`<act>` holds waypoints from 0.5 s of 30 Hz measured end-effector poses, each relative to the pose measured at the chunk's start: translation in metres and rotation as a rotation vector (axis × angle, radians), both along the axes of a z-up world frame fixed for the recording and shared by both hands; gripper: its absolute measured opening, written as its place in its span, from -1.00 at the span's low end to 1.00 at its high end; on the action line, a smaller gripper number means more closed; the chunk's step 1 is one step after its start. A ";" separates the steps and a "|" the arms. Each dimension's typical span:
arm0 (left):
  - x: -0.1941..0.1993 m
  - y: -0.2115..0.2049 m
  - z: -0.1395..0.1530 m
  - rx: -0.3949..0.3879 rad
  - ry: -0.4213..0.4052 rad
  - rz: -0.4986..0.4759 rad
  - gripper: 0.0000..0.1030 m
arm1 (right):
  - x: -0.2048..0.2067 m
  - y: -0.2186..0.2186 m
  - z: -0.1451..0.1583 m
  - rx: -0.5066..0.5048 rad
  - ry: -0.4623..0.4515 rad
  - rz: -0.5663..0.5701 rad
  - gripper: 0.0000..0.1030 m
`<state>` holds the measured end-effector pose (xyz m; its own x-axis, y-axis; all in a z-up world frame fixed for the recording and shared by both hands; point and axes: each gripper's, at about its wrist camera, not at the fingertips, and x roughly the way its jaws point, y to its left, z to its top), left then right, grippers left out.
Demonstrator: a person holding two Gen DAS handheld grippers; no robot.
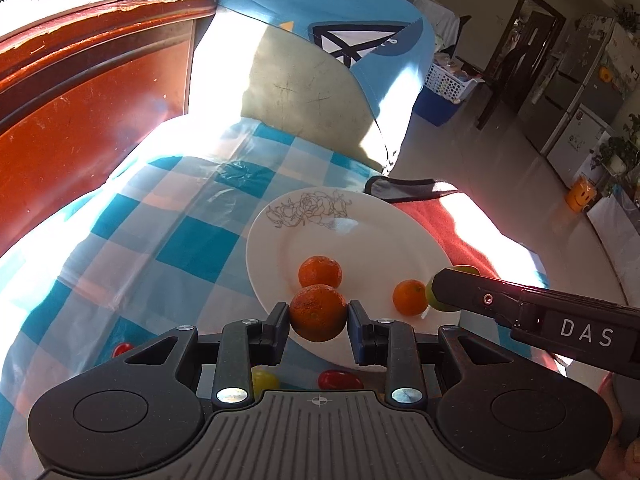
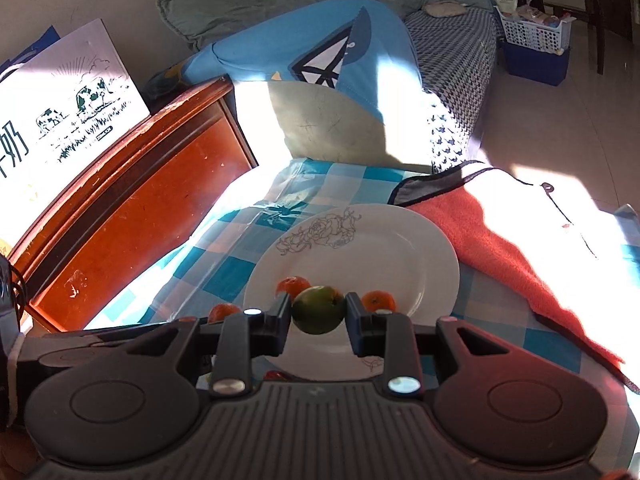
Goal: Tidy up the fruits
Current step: 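Place the orange on the plate with the left gripper while the right releases the green fruit there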
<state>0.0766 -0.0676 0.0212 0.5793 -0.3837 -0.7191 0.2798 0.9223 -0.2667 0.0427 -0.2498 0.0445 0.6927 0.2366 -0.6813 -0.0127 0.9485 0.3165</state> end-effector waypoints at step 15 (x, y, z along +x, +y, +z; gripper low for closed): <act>0.024 -0.036 -0.021 0.037 0.006 -0.088 -0.45 | 0.048 -0.021 -0.035 0.014 0.063 -0.042 -0.43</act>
<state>0.1010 -0.1038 0.0001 0.5402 -0.4064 -0.7369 0.3592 0.9033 -0.2348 0.0907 -0.2709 0.0099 0.6582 0.2184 -0.7204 0.0474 0.9431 0.3291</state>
